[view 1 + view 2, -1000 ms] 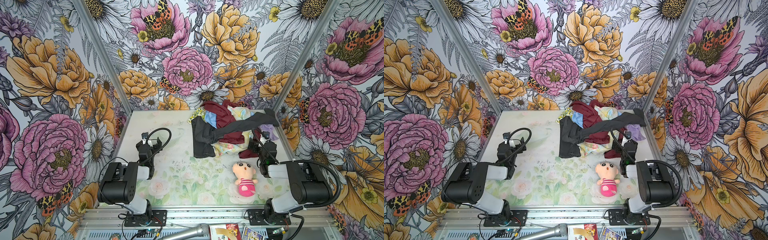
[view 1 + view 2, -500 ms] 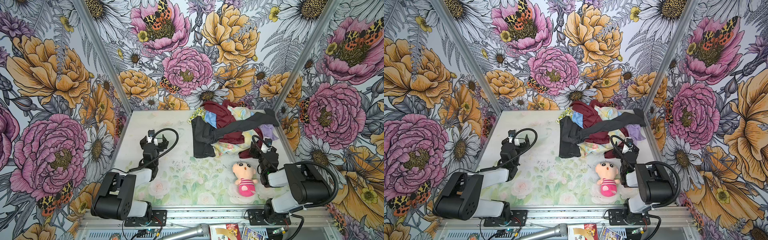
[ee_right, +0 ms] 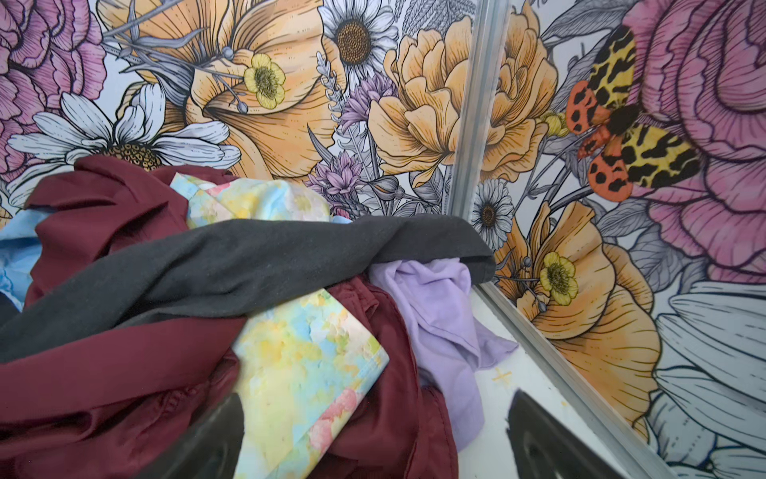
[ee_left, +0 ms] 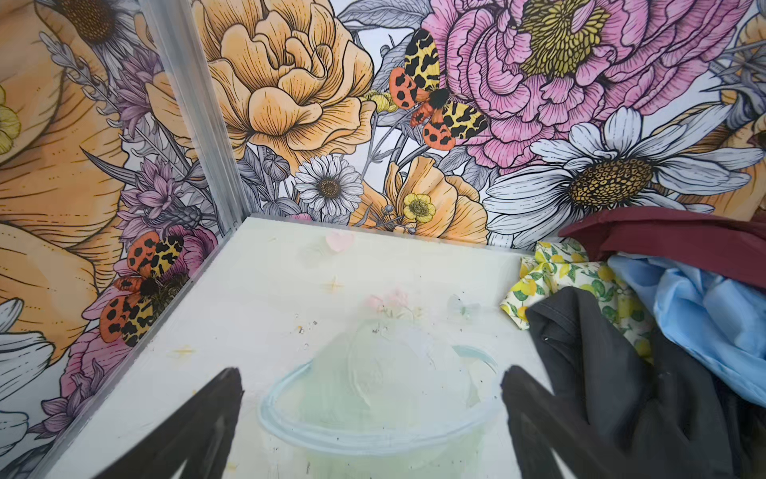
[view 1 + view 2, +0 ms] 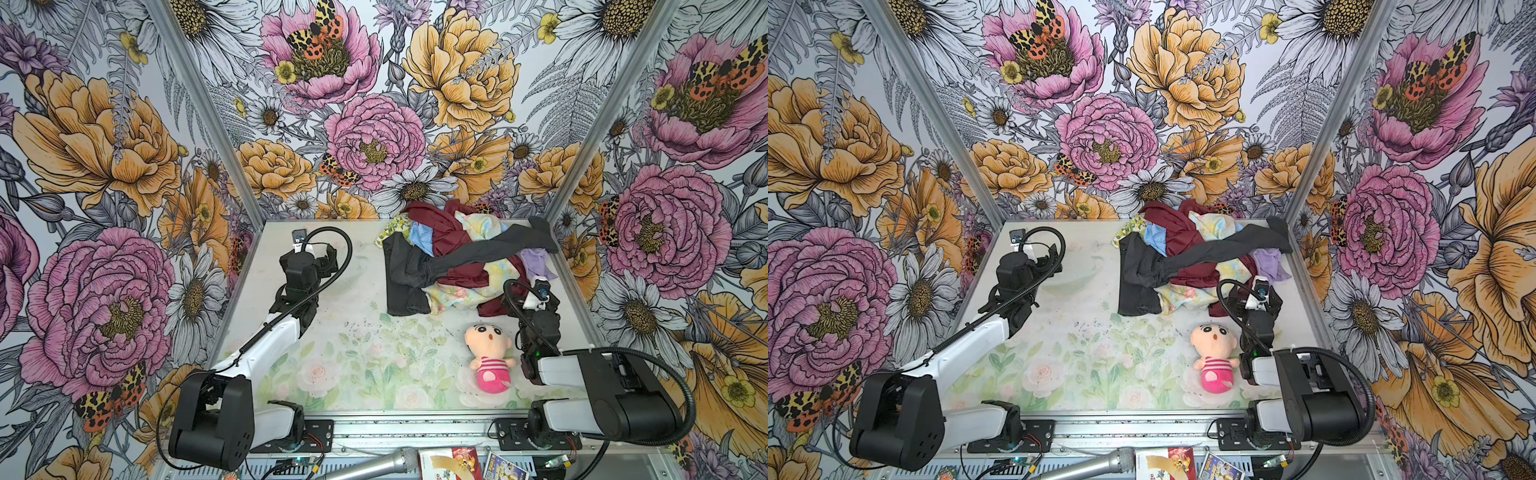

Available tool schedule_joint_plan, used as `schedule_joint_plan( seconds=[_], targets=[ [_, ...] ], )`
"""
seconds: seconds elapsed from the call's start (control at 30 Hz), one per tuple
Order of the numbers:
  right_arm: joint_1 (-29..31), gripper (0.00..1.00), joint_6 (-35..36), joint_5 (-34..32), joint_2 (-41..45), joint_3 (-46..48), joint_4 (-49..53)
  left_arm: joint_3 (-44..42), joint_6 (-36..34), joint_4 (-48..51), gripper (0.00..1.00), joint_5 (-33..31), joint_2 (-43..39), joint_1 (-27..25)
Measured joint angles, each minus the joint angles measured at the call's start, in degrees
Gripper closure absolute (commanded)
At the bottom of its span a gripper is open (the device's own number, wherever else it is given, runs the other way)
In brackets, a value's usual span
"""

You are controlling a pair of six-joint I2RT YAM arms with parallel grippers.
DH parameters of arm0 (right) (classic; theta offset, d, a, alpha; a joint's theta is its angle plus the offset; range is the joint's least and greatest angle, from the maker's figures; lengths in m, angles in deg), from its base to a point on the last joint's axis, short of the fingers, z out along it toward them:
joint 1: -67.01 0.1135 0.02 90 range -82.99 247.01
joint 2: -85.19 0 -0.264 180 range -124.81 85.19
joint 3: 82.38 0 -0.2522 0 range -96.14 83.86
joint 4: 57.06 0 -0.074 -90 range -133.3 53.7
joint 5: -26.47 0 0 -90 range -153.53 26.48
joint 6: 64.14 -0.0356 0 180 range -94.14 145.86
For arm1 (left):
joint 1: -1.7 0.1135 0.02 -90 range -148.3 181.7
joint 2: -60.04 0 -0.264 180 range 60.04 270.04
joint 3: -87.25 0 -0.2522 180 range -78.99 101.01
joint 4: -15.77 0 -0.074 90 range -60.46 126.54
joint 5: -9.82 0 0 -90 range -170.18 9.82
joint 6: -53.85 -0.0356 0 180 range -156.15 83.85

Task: Pick out a specific cloth from the pile
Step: 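Raise both arms and move the right gripper over the pile's maroon shirt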

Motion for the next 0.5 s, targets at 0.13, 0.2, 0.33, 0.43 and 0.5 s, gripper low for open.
schedule_joint_plan(
  seconds=[0.13, 0.2, 0.33, 0.43, 0.5],
  targets=[
    [0.9, 0.01, -0.6, -1.8, 6.6, -6.5, 12.8, 1.7, 3.4, 4.3, 0.02, 5.0, 1.3, -0.6],
    [1.7, 0.03, -0.9, -2.4, 8.4, -9.2, 18.3, 2.9, 5.1, 6.1, 0.02, 8.3, 2.2, -0.6],
    [4.7, 0.06, -2.4, -3.1, 9.4, -16.5, 32.0, 5.5, 8.1, 8.6, 0.01, 15.0, 3.7, -1.2],
    [8.7, 0.07, -3.7, -3.4, 8.3, -24.1, 42.0, 8.1, 9.0, 11.3, 0.01, 18.8, 4.6, -3.3],
    [11.5, 0.1, -4.6, -3.1, 6.6, -29.7, 47.9, 9.9, 9.3, 13.0, 0.01, 21.2, 5.2, -4.8]
  ],
)
